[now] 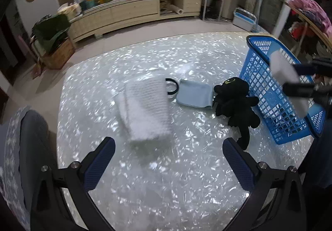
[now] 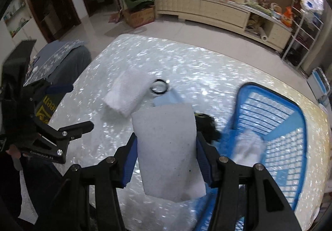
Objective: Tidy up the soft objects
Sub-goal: 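Carry the foam block into the basket with the right tool while the left tool reaches the knitted towel, then open the right tool to drop the foam block while the left tool grasps the knitted towel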
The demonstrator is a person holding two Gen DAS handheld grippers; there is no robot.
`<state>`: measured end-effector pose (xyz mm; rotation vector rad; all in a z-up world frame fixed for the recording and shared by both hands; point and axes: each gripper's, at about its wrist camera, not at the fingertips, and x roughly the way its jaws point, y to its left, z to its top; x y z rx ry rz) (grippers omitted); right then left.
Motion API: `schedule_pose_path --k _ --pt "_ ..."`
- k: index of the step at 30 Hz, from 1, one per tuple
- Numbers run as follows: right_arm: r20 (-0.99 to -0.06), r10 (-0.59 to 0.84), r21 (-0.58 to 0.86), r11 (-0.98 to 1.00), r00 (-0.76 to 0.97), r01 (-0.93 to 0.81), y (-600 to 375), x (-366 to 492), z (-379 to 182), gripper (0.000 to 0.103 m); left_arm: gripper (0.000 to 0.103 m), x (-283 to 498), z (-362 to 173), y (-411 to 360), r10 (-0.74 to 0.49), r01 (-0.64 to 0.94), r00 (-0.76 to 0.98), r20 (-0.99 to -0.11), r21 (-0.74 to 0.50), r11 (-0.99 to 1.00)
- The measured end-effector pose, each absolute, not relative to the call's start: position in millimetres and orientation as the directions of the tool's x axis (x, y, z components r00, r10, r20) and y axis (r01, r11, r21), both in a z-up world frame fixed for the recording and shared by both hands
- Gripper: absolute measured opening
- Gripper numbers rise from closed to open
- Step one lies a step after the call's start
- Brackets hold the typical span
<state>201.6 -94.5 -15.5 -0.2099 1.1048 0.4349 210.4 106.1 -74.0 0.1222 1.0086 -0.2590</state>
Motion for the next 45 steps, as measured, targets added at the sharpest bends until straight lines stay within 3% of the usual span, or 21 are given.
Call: schedule_pose_path --k 12,23,39,45 --pt "-0.898 0.145 0.03 0.962 0.414 -0.273 -178.1 215.5 -11.6 0.051 0.103 251.8 -94.6 92.7 -0.196 0.35 0.479 -0.856 -0.018 0.937" --pt "-0.926 0.112 0.035 0.976 0.36 -0.213 -202.2 224.5 -38.0 0.051 0.103 287.1 -137.8 86.3 -0.145 0.36 0.427 -0.892 0.021 0.933" --pt "-0.978 0.027 -0.02 0.974 0.205 -0.225 -199.1 238.5 -85.1 0.052 0.087 321.1 -179.1 84.6 -0.115 0.365 0.384 -0.916 0.037 0.93" --pt "-0.983 0.021 -0.021 0.975 0.183 -0.221 -198.4 240.2 -90.3 0.053 0.085 326.2 -191.5 84.2 -0.099 0.367 0.371 -0.923 0.048 0.929"
